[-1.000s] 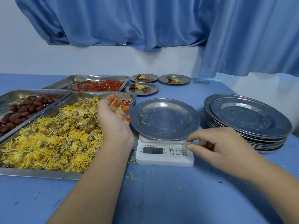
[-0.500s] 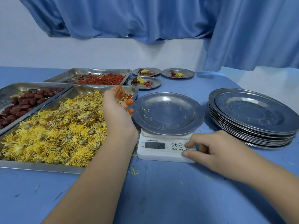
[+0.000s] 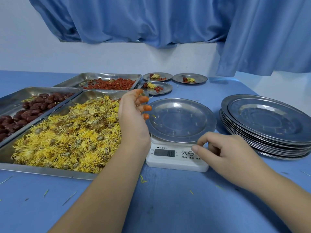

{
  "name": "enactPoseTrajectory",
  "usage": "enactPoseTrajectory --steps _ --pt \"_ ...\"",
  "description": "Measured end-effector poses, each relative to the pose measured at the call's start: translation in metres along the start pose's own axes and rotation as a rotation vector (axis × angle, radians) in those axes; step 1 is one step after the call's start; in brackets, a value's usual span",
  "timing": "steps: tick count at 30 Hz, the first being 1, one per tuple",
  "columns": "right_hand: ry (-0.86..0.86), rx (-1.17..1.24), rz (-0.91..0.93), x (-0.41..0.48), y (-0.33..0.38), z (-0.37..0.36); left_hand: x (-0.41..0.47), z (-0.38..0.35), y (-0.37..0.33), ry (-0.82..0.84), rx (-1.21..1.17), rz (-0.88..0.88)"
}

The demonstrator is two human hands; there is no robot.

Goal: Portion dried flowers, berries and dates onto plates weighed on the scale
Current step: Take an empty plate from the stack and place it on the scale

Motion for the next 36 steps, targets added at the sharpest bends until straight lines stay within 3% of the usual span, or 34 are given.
enactPoseTrajectory --steps 7,11,16,20,23,28,33,36 --pt "-0.093 0.044 0.049 -0.002 -0.005 0.006 -0.026 -0.025 -0.012 0.202 0.211 -0.260" --pt "-0.252 0.058 0.244 -0.008 0.016 0.017 -0.039 -0.031 -0.025 0.271 0.362 -0.475" --pt "-0.334 0.044 0.467 -0.015 0.042 0.021 -0.031 -0.024 -0.043 0.261 0.440 -0.520" --pt "-0.369 0.063 0.487 0.001 0.056 0.022 -0.008 -0.013 -0.066 0.286 0.691 -0.567" --pt "-0.390 0.041 0.463 0.016 0.063 0.014 0.026 0.001 -0.085 0.320 1.046 -0.607" --pt "-0.304 -0.134 0.476 0.013 0.054 -0.015 0.098 0.059 -0.090 0.382 1.756 -0.465" --pt "-0.301 -0.134 0.471 0.014 0.050 -0.013 0.130 0.095 -0.066 0.549 2.103 -0.185" --pt "-0.282 -0.119 0.465 0.015 0.048 -0.013 0.134 0.101 -0.054 0.577 2.168 -0.066"
Point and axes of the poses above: each hand's wrist, its own x-axis towards the middle knuckle, its own z-axis out of the back of the hand, y = z × x, the point moved 7 cm from there along x, towards the middle knuckle, and after that the axes turned 9 degrees about x, right-handed, at the moved point
